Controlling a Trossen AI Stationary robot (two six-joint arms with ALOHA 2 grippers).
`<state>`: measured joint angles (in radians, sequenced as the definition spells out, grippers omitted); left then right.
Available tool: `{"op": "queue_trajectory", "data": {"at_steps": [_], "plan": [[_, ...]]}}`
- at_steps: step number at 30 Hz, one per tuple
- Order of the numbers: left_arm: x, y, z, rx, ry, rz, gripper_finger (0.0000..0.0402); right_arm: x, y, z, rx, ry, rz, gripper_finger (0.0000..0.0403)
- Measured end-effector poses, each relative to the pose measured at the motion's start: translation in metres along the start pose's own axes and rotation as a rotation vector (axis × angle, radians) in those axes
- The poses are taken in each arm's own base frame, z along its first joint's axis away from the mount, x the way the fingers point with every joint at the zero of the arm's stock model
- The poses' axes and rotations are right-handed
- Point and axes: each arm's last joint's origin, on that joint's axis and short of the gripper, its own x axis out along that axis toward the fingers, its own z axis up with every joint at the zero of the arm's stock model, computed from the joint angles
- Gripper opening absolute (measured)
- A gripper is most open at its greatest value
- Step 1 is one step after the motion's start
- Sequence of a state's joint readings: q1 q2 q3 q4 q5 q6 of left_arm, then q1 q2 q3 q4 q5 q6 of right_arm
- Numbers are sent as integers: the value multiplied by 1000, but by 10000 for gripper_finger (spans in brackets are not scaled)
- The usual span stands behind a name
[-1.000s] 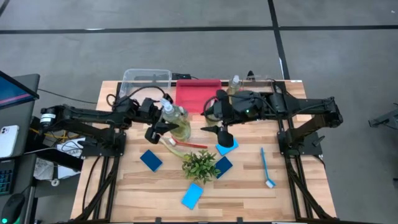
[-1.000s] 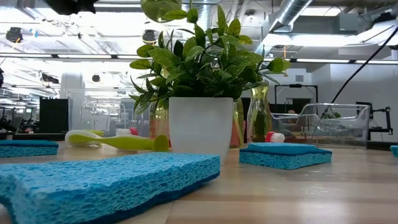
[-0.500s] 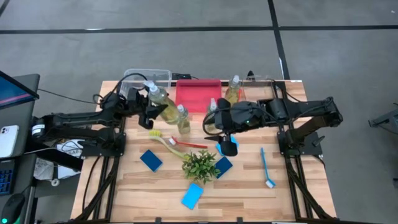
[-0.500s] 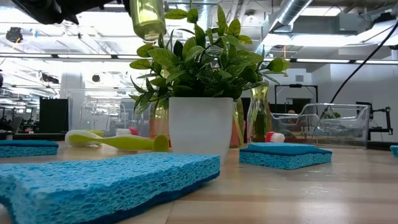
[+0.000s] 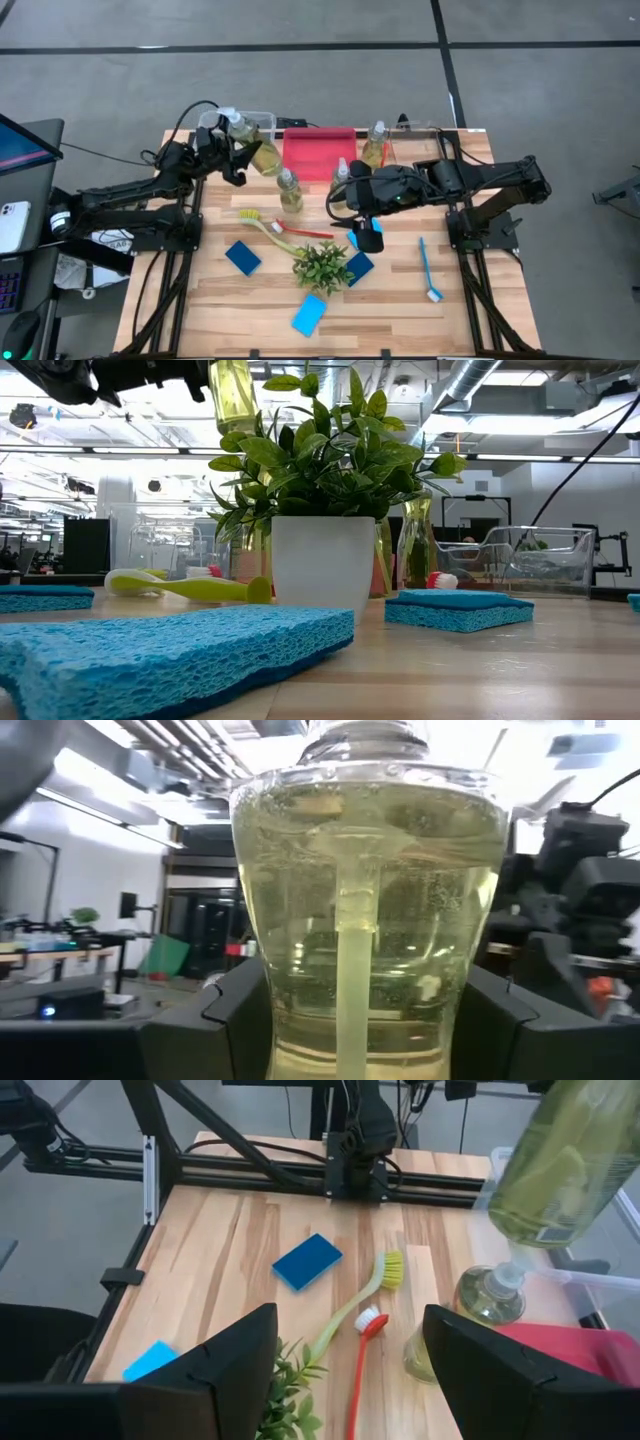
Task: Pick & Place Kitchen Sink Supplies
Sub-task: Put the yellow dishwashing liquid into the white bin
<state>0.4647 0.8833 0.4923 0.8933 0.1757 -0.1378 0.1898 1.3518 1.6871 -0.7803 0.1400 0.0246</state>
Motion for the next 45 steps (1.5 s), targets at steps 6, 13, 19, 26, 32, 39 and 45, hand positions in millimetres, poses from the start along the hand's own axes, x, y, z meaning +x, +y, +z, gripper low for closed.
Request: {"op": "queue_trajectory", "data": {"at_steps": [6, 13, 19, 26, 32, 39, 45], "plan": [[-2, 12, 1, 29, 0, 56, 217, 0, 0, -1, -2, 15, 0, 245], [-5, 24, 3, 62, -1, 119, 218, 0, 0, -3, -1, 28, -1, 245], [-8, 35, 5, 90, -1, 176, 217, 0, -6, -9, 66, 96, -25, 245], [-13, 49, 2, 107, 41, 324, 218, -2, -16, -25, 124, 262, -85, 245], [-17, 62, 0, 130, 54, 416, 217, -3, -20, -27, 76, 275, -220, 245], [-17, 83, -18, 132, 135, 495, 216, -1, -15, -37, 27, 265, -195, 245], [-19, 100, -33, 135, 204, 549, 218, -17, -6, -64, 27, 155, -148, 245]]}}
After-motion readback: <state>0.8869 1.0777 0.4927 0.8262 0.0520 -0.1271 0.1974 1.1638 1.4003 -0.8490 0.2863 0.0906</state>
